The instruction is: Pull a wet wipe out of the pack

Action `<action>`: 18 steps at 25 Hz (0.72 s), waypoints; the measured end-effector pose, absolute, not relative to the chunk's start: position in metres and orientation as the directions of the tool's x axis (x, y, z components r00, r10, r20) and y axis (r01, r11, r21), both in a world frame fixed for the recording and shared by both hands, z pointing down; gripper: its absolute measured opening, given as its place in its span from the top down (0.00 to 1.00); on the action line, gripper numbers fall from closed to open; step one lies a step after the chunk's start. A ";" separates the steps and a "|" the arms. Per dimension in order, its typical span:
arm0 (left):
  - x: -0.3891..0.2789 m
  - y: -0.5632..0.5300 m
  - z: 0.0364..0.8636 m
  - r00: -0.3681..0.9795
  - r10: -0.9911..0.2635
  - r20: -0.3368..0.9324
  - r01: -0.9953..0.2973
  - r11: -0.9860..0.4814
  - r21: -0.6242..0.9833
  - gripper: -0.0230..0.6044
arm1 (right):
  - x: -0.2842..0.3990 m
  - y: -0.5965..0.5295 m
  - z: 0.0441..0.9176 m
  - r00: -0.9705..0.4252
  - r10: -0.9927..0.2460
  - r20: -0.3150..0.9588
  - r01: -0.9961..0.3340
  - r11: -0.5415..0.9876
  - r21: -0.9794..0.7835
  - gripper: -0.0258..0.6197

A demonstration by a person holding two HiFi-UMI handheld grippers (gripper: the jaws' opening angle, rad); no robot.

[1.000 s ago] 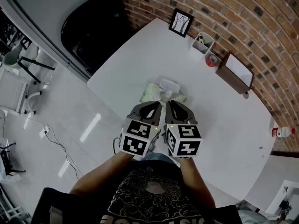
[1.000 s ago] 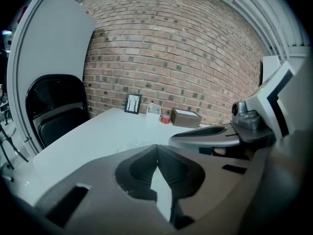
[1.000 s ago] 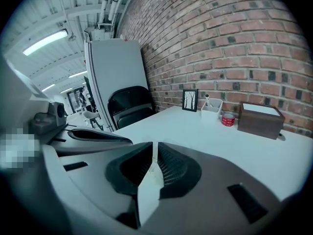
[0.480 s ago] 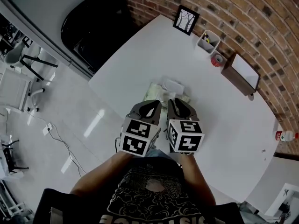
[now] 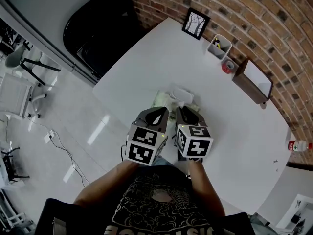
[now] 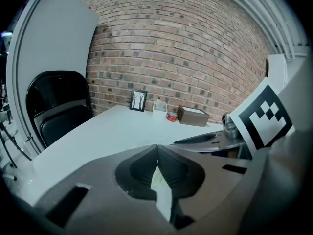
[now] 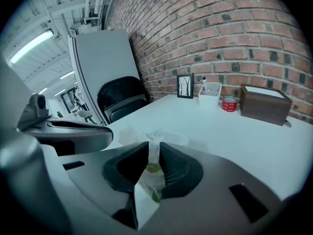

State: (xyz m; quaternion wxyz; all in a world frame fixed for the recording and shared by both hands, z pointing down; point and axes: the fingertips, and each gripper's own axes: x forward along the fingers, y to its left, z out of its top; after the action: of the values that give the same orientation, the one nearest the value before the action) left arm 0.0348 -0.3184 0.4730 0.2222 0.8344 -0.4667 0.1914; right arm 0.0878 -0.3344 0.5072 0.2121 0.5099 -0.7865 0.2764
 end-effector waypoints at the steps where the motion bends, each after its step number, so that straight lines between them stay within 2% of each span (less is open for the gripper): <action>1: 0.035 -0.319 0.473 0.492 -0.694 0.527 -0.864 -0.466 0.192 0.94 | 0.088 -0.335 0.509 -0.389 -0.682 0.620 -0.919 0.330 -0.214 0.85; 6: 0.034 -0.320 0.473 0.492 -0.693 0.527 -0.864 -0.466 0.193 0.94 | 0.088 -0.335 0.508 -0.381 -0.687 0.619 -0.922 0.334 -0.197 0.92; 18: 0.032 -0.318 0.464 0.494 -0.704 0.510 -0.864 -0.462 0.200 0.94 | 0.083 -0.332 0.493 -0.394 -0.698 0.597 -0.915 0.360 -0.183 0.93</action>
State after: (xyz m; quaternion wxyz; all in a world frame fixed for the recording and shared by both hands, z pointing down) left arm 0.0317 -0.3179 0.4637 0.2213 0.8354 -0.4693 0.1812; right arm 0.0833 -0.3316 0.4925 0.2150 0.5066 -0.7961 0.2517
